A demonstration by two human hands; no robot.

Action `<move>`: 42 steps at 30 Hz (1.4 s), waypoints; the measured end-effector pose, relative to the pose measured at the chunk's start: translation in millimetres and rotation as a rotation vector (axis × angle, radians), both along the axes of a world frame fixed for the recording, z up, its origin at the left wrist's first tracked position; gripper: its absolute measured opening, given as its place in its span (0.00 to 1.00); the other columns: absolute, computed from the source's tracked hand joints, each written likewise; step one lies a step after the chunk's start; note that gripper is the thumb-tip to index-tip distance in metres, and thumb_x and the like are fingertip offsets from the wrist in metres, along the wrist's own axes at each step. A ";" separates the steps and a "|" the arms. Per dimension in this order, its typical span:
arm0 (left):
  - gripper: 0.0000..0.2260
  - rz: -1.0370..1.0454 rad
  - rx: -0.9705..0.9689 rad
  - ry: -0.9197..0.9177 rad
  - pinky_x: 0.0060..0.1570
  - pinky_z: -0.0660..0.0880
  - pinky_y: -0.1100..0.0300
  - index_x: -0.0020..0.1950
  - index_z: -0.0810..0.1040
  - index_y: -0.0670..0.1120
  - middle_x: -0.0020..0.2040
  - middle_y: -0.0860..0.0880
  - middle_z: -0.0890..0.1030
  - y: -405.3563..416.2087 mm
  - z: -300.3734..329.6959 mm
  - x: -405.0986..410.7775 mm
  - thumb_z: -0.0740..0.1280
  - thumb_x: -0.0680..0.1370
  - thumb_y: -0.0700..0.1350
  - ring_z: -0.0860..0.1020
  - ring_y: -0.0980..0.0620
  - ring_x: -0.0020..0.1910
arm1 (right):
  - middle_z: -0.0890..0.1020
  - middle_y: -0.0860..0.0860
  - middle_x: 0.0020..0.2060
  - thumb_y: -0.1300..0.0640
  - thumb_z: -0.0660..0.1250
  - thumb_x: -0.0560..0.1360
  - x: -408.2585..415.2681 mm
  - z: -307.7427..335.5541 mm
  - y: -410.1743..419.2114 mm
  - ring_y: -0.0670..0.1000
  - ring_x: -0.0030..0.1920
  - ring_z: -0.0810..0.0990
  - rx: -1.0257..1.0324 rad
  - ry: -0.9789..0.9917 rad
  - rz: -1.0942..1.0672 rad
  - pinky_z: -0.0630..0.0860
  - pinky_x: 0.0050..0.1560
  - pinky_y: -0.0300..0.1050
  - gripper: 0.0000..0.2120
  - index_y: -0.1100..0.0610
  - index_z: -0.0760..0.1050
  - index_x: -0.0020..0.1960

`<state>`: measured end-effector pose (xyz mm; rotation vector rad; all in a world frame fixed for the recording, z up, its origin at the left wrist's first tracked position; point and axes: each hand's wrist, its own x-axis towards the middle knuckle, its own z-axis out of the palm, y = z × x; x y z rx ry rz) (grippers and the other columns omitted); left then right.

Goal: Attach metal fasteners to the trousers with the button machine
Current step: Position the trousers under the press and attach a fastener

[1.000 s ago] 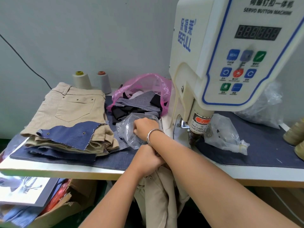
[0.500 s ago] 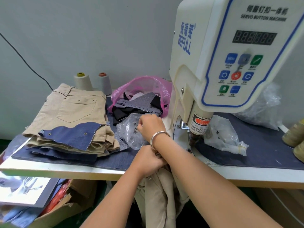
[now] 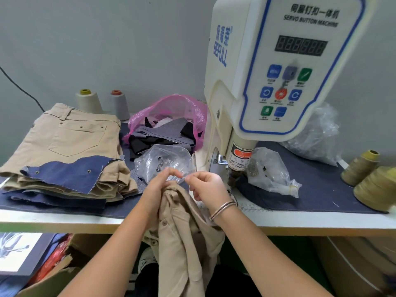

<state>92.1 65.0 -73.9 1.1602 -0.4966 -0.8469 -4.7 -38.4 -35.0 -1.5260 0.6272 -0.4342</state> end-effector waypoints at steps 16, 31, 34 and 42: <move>0.12 0.115 0.104 -0.206 0.38 0.68 0.55 0.37 0.74 0.44 0.38 0.41 0.73 -5.4 5.0 -10.8 0.60 0.80 0.39 0.71 0.47 0.38 | 0.75 0.44 0.27 0.58 0.71 0.70 0.7 -13.8 9.7 0.40 0.31 0.73 -0.583 -0.016 -0.116 0.69 0.37 0.31 0.04 0.51 0.79 0.38; 0.12 -0.025 0.073 -0.218 0.34 0.71 0.61 0.37 0.77 0.42 0.33 0.45 0.75 -3.0 2.2 -9.5 0.60 0.79 0.38 0.74 0.52 0.32 | 0.78 0.50 0.37 0.57 0.66 0.75 -15.9 -18.0 10.3 0.50 0.34 0.75 -1.026 -0.034 -0.055 0.74 0.36 0.45 0.02 0.55 0.77 0.45; 0.13 -0.037 0.084 -0.219 0.34 0.72 0.61 0.36 0.79 0.44 0.33 0.44 0.77 -2.9 2.0 -9.0 0.61 0.79 0.37 0.75 0.51 0.32 | 0.79 0.51 0.39 0.57 0.66 0.76 -18.5 -17.7 9.9 0.49 0.36 0.76 -1.023 -0.028 -0.026 0.75 0.37 0.44 0.04 0.54 0.78 0.48; 0.09 -0.027 0.094 -0.285 0.32 0.69 0.61 0.32 0.76 0.47 0.29 0.48 0.73 -3.4 4.0 -11.2 0.63 0.72 0.46 0.71 0.53 0.29 | 0.76 0.42 0.30 0.58 0.66 0.76 -48.9 -12.8 13.1 0.40 0.30 0.74 -0.733 -0.086 -0.059 0.70 0.33 0.28 0.06 0.50 0.75 0.41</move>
